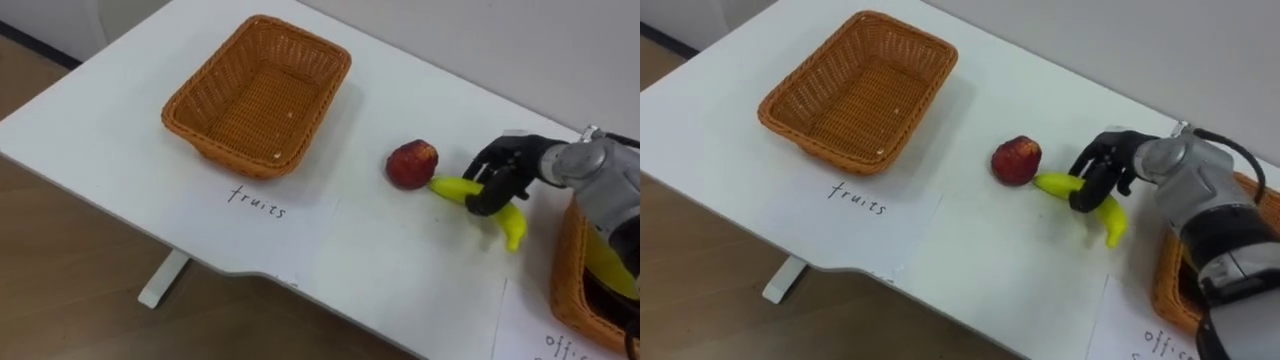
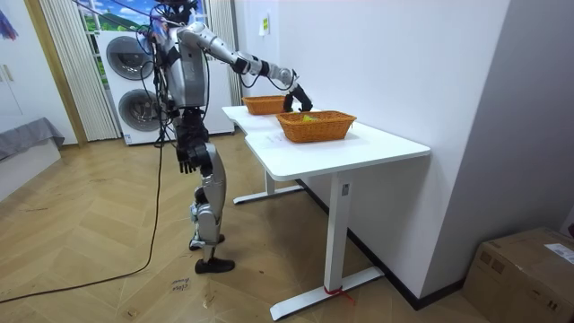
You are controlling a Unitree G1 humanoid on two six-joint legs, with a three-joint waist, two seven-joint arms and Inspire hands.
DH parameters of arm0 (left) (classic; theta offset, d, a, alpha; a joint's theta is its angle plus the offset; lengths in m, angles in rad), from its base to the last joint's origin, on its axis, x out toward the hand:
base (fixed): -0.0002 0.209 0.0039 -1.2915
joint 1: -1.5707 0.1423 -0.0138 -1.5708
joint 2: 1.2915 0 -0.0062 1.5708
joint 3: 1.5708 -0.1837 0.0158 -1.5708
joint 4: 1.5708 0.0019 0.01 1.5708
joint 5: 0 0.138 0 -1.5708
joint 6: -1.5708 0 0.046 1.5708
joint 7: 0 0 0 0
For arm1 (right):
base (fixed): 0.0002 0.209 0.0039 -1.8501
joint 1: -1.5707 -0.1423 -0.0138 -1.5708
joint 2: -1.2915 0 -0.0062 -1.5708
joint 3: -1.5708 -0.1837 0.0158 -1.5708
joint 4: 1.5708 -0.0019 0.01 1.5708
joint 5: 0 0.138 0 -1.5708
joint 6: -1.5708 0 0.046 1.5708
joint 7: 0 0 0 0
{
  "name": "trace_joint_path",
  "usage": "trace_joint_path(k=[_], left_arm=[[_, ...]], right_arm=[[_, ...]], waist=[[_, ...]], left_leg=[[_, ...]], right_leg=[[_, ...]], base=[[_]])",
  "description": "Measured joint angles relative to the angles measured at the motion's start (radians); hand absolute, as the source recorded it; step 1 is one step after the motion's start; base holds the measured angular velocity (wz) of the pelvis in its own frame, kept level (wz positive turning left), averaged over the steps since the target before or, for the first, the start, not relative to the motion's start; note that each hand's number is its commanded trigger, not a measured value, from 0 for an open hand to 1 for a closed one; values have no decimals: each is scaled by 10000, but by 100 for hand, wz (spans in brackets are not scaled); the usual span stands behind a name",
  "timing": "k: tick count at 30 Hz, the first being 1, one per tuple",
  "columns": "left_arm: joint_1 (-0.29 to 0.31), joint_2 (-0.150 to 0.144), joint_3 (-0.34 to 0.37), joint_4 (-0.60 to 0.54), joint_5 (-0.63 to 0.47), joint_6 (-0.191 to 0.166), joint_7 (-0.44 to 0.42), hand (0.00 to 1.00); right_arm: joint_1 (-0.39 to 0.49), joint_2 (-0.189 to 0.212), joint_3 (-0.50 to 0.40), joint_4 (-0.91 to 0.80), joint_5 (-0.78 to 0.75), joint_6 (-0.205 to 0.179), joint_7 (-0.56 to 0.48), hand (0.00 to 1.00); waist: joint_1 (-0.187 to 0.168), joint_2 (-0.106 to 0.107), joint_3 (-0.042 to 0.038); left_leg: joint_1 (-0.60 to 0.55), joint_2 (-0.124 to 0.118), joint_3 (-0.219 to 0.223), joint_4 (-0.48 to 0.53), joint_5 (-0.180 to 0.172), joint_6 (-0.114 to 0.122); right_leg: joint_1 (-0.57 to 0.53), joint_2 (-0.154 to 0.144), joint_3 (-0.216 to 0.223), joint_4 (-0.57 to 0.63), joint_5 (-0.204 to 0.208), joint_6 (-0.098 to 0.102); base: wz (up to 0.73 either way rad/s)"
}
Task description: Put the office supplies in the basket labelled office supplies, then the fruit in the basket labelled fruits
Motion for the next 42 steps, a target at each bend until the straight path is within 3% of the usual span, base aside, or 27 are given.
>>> trace_joint_path(k=[6,12,14,19,27,34,42], left_arm=[[144,43,21,3,102,-96,-83,0],[302,-4,186,12,102,-139,-139,0],[463,-24,186,11,94,-81,-110,0],[635,-23,533,28,113,32,50,0],[815,-33,630,34,106,73,84,0],[1040,-74,649,-385,185,38,243,0],[1322,-350,701,-845,187,41,289,0]], right_arm=[[150,-48,-2,-1167,35,-8,194,100],[346,-314,-36,-2332,32,-2,288,100],[350,-315,-120,-2515,24,6,283,100],[351,-320,-230,-2923,-8,-2,275,100],[359,-431,-247,-3510,-440,13,276,100],[381,-430,-644,-4041,-510,-2,37,100],[390,-433,-1270,-4725,-852,16,-727,100]], waist=[[-246,-87,-115],[-252,-4,-99],[-317,66,-160],[-457,224,-187],[-681,134,-258],[-798,143,-247],[-989,164,-224]], left_leg=[[387,-2,34,-126,-2,0],[628,-10,48,-111,-5,1],[642,-31,30,-113,-6,2],[673,-65,9,-107,4,7],[834,-136,35,-299,40,46],[1092,-150,76,-561,60,82],[1337,-169,24,-712,63,92]], right_leg=[[355,48,37,-19,-1,2],[611,50,62,-30,-2,3],[665,40,88,-43,-6,8],[767,18,89,-157,-19,10],[797,-41,174,-139,-149,87],[830,-38,312,-110,-160,112],[1019,-47,363,-116,-199,176]], base=[[0],[0],[0],[1],[0],[-4],[1]])
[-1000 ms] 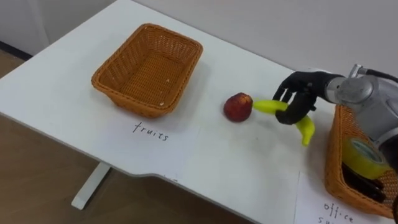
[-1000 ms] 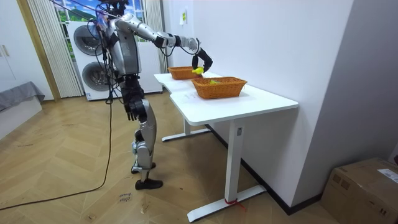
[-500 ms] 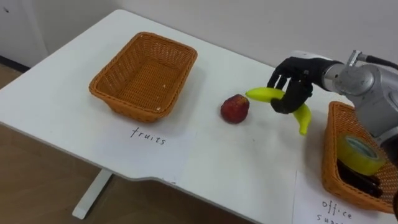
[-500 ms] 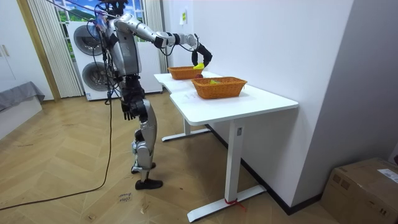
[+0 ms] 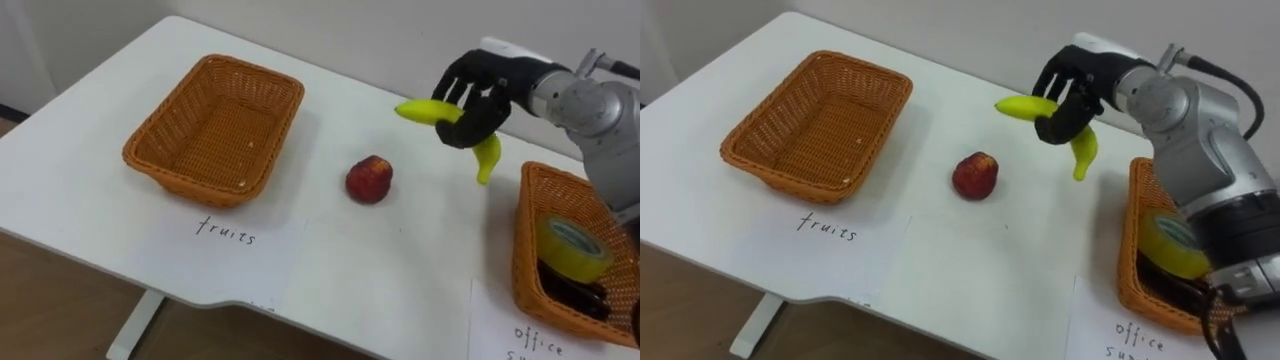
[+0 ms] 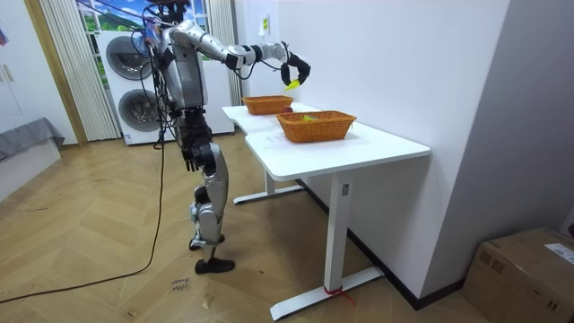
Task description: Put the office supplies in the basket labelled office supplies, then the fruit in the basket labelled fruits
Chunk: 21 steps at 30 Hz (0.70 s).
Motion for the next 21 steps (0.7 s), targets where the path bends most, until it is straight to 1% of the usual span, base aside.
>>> trace_joint_path(k=[1,2,5,7,9,12,15,17,19,21], left_arm=[[41,-52,130,-52,0,-5,1,0],[104,-78,169,-49,1,-22,9,0],[153,-85,194,-42,1,-31,23,0],[153,-93,247,-53,4,-38,40,0],[222,-107,247,-78,7,-103,144,0],[400,-139,254,-218,7,-108,171,0],[459,-146,254,-191,8,-108,174,0],[491,-164,250,-141,13,-111,173,0],[525,-177,250,-134,31,-216,140,0],[611,-176,254,-127,88,-256,120,0]], right_arm=[[1,0,-52,-163,-114,-7,-81,100],[10,4,-63,-422,-438,-7,-149,100],[74,13,-85,-1184,-1037,-20,-369,100],[128,14,-154,-1472,-1047,-41,-469,100],[231,14,-226,-1570,-1082,-130,-634,100],[265,32,-243,-1578,-1081,-112,-817,100],[266,130,-239,-1583,-1110,-127,-996,100],[272,283,-229,-1598,-1310,-133,-1175,100],[272,493,-224,-1600,-1665,-154,-1384,100],[273,584,-221,-1599,-1792,-176,-1436,100]], waist=[[-26,-6,2],[-26,1,22],[-29,47,57],[-24,60,67],[43,59,66],[214,42,63],[325,0,68],[467,-11,68],[577,-23,79],[663,-32,91]], left_leg=[[3,-2,7,0,0,0],[-9,-4,20,-4,0,1],[-9,-15,1,-56,-7,10],[7,-21,-9,-57,-7,10],[29,-30,-24,-56,-7,10],[26,-41,-24,-51,-9,15],[19,-37,-81,-46,-8,15],[42,-37,-121,-46,-8,14],[71,-45,-213,-48,-7,14],[120,-67,-311,-50,-9,16]], right_leg=[[-2,0,61,5,-2,4],[2,11,153,6,-6,10],[21,18,175,6,-17,28],[46,17,176,2,-18,29],[77,12,173,3,-23,38],[79,-4,139,5,-25,41],[99,-5,6,4,-27,44],[138,-6,-58,2,-28,46],[199,-9,-113,-3,-33,54],[283,-16,-145,-11,-53,87]], base=[[-3],[-4],[0],[0],[0],[0],[5],[6],[11],[14]])
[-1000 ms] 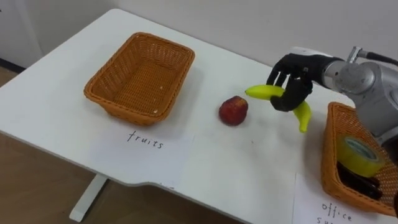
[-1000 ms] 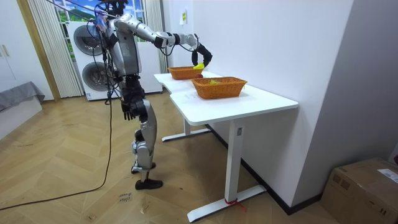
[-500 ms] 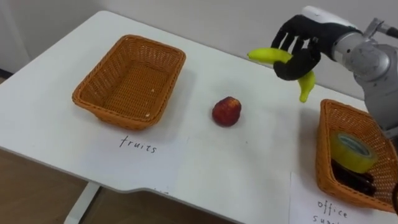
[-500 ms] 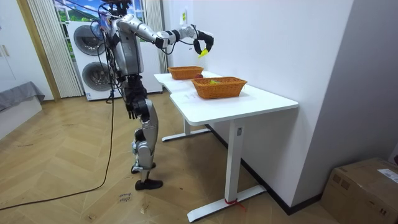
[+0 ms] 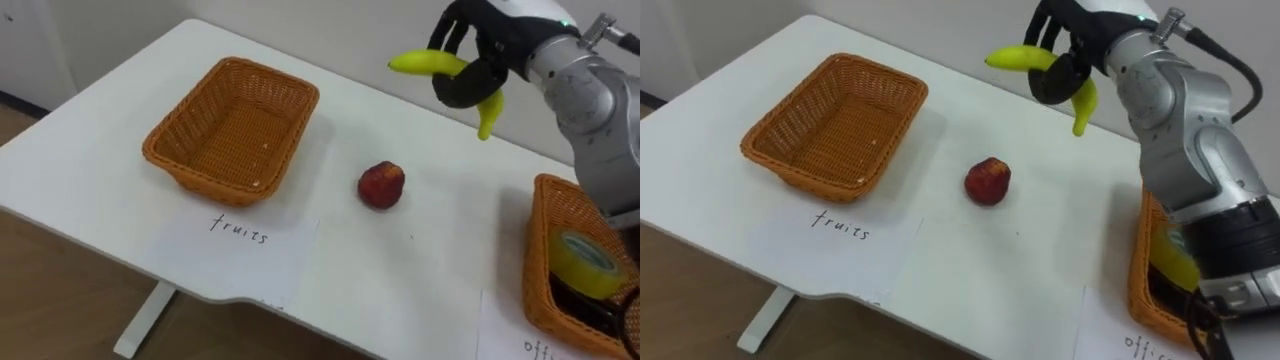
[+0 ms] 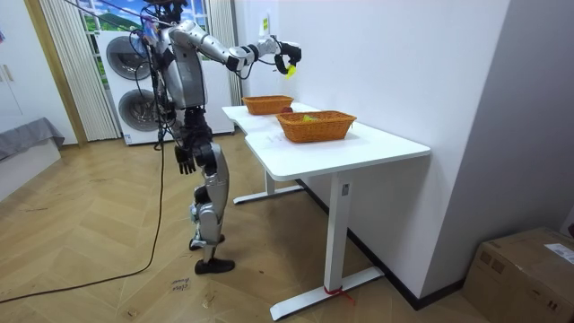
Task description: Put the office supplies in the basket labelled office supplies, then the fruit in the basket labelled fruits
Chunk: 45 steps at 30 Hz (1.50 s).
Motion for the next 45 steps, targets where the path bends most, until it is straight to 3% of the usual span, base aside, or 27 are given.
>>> trace_joint_path(k=[4,7,13,17,19,28,39,45], left_arm=[[11,-10,6,14,180,0,-8,0],[102,-37,11,16,209,1,-9,0],[101,28,12,16,208,51,-21,0],[60,18,25,26,215,51,9,0],[62,19,3,78,210,51,32,0],[99,-4,-16,-15,853,93,27,0],[142,-55,-88,-131,1050,108,114,0],[135,-63,-225,-132,1051,122,107,0]], right_arm=[[128,3,29,2,14,-78,-331,100],[231,56,31,4,40,-209,-529,100],[275,221,867,20,23,-161,-1302,100],[276,838,1296,74,21,-165,-1368,100],[275,903,1522,80,25,-174,-1384,100],[269,1383,2001,168,163,-177,-1606,100],[268,1860,2691,273,-77,-184,-2393,100],[218,2137,2723,534,-76,-409,-2896,100]], waist=[[409,-108,99],[601,-133,117],[899,-138,113],[1007,-159,98],[1129,-169,90],[1785,-212,67],[2138,-278,79],[2380,-266,91]], left_leg=[[41,-3,-55,-28,-1,1],[25,-25,-157,-23,-2,2],[-24,-64,-385,-16,1,5],[-184,-108,-597,69,3,4],[-193,-123,-678,82,5,7],[-323,-133,-847,71,12,13],[-340,-141,-952,65,11,13],[-401,-174,-1038,85,10,11]], right_leg=[[72,4,-26,-6,-17,25],[108,-18,-218,-9,-21,31],[151,-55,-458,-14,-62,93],[103,-57,-490,-32,-67,101],[120,-61,-497,-27,-67,101],[62,-77,-805,-43,-73,111],[67,-77,-868,-27,-77,117],[43,-141,-1122,-10,-130,200]], base=[[7],[9],[11],[15],[12],[6],[3],[4]])
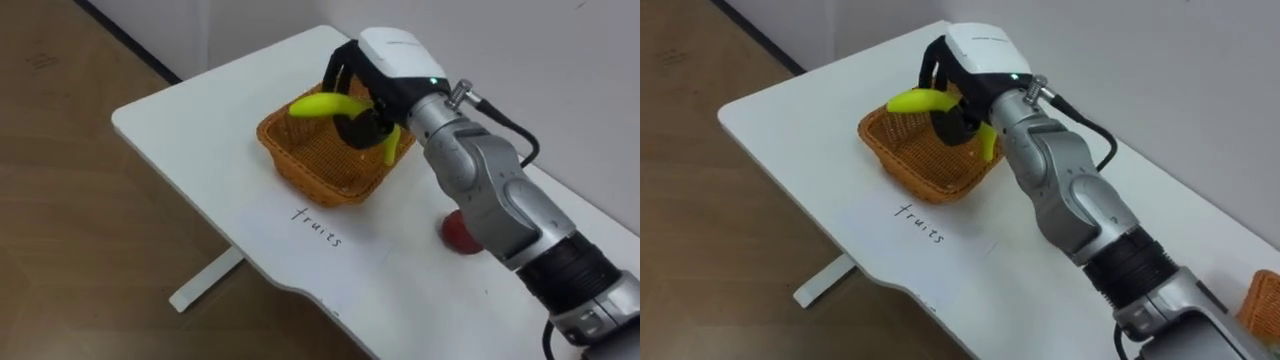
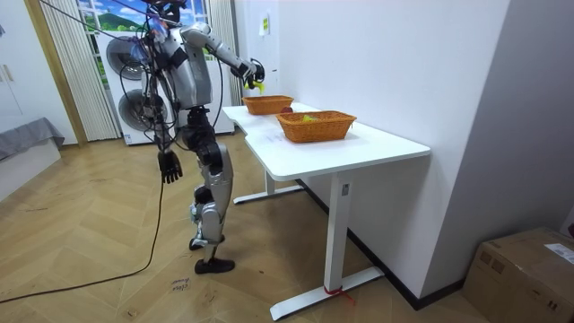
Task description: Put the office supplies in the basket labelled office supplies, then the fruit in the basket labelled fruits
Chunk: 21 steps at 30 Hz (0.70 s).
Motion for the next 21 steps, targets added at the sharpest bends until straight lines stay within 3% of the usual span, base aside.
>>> trace_joint_path(k=[5,6,7,8,9,10,21], left_arm=[[-7,7,-11,1,-6,-100,-4,0],[-12,7,-6,2,-5,-119,-6,0],[-39,18,4,3,-19,-144,-15,0],[-98,29,13,4,-46,-161,-19,0],[-127,30,14,6,-52,-165,-23,0],[-166,26,12,6,-59,-180,-47,0],[-234,28,30,-76,-1,-267,-88,0]], right_arm=[[-10,88,10,0,5,-366,-560,100],[-10,91,11,0,5,-410,-611,80],[-10,96,35,0,2,-470,-725,53],[-11,98,43,0,0,-540,-809,36],[-10,100,59,0,0,-554,-834,7],[-11,100,124,1,1,-563,-894,0],[-11,99,366,290,6,-760,-1487,0]], waist=[[61,2,92],[78,-3,107],[108,-25,128],[131,-56,160],[138,-66,168],[148,-67,169],[158,-56,175]], left_leg=[[-174,-104,-154,60,5,9],[-185,-114,-160,60,5,12],[-245,-123,-177,70,4,15],[-304,-130,-213,83,5,17],[-333,-135,-234,89,5,17],[-387,-143,-267,108,2,22],[-515,-155,-406,228,-6,32]], right_leg=[[-56,-83,-262,1,-73,30],[-62,-91,-263,1,-82,35],[-98,-93,-268,-1,-83,35],[-137,-94,-299,-1,-82,35],[-155,-96,-322,-1,-82,35],[-188,-96,-338,-2,-82,35],[-235,-89,-473,-18,-82,36]], base=[[9],[7],[6],[7],[10],[11],[5]])
